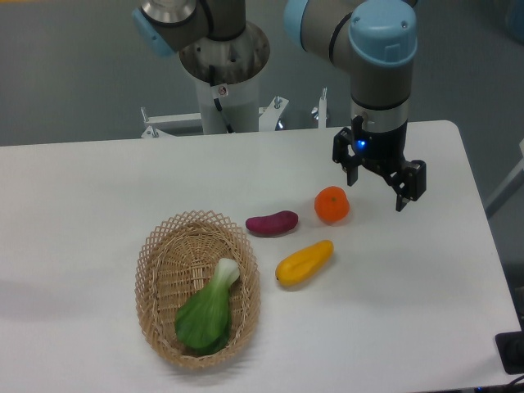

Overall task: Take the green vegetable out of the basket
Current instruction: 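Move the open gripper over the basket above the bok choy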

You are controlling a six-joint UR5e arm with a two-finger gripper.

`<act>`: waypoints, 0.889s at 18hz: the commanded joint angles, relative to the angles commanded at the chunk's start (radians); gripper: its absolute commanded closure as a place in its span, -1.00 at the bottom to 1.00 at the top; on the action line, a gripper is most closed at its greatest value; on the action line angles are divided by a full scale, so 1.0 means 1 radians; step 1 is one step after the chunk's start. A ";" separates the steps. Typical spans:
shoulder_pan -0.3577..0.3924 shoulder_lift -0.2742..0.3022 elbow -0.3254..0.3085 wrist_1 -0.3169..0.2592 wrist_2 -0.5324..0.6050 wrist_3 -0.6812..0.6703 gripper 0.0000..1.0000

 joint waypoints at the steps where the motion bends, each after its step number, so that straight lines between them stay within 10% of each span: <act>1: -0.002 -0.002 0.000 0.000 -0.002 0.000 -1.00; 10: -0.017 0.041 -0.073 0.000 -0.046 -0.021 -1.00; 16: -0.105 0.066 -0.143 0.075 -0.147 -0.349 -1.00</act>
